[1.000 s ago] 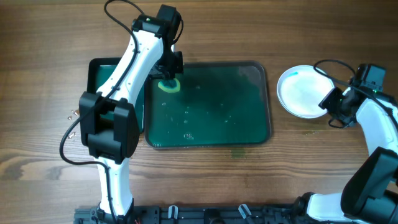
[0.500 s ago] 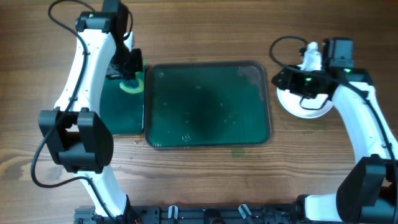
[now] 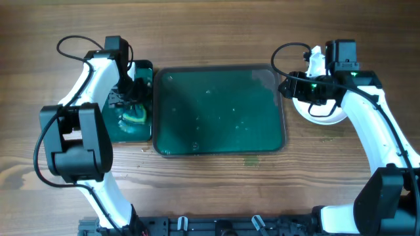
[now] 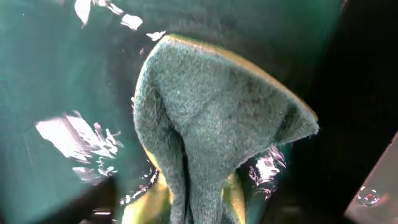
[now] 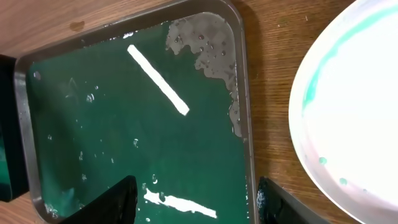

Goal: Clean dirty plates on tray and stack at the side
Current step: 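Place the sponge into the small left tray with the left gripper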

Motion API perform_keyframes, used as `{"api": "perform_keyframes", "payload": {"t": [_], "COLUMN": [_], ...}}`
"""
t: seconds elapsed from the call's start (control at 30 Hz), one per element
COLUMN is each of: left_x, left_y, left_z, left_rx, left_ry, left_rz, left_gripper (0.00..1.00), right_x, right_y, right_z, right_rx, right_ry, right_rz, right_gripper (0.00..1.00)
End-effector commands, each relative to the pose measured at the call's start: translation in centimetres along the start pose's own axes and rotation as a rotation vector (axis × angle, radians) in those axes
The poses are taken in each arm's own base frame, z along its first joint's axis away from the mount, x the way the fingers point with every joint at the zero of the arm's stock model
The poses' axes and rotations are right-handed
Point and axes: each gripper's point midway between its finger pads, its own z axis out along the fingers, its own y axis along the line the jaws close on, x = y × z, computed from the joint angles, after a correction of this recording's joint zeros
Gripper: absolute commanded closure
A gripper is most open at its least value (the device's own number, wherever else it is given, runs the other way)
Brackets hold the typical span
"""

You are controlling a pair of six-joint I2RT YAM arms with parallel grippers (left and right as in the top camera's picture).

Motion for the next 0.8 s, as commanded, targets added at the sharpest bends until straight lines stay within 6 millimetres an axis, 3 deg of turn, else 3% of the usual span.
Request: {"api": "perform_keyframes", "payload": {"t": [0.0, 0.13, 0.17, 0.2, 0.4, 0.53, 0.67, 0.77], "left_x": [-0.2, -0.6, -0.7, -0.8, 0.0, 0.5, 0.5, 0.5], "left_y": [0.5, 1.8, 1.7, 1.6, 0.9, 0.7, 0.7, 0.7], "left_z": [-0.8, -4.7, -6.2, -7.7, -16.8, -18.9, -18.9, -18.9], "left_rx": [-0.03, -0.101, -0.096, -0.092, -0.055, -0.034, -0.029, -0.029], "left_ry": [-0.019, -0.062, -0.089, -0.118, -0.358, -0.416, -0.416, -0.416], "left_rz": [0.009, 0.002, -0.002, -0.001, 0.009, 0.007, 0.009, 0.009], "left_gripper": [0.0, 0.0, 0.0, 0.0, 0.0, 0.0, 0.0, 0.0], "right_x": [-0.6, -0.9, -1.2, -1.7, -3.3, -2.4, -0.2, 1.2], "right_y": [0.4, 0.8, 1.3, 1.8, 5.1, 6.9, 8.7, 9.5], "right_z": [-0.9, -1.9, -2.8, -4.0, -12.8, -18.5, -24.3, -27.0], "right_rx": [0.004, 0.002, 0.0, -0.002, -0.013, -0.025, -0.055, -0.07], "right_ry": [-0.029, -0.043, -0.058, -0.081, -0.295, -0.46, -0.622, -0.704], "right_rz": [-0.033, -0.067, -0.089, -0.106, -0.183, -0.223, -0.28, -0.31], "right_gripper": [0.37, 0.24, 0.18, 0.0, 0.0, 0.0, 0.0, 0.0]}}
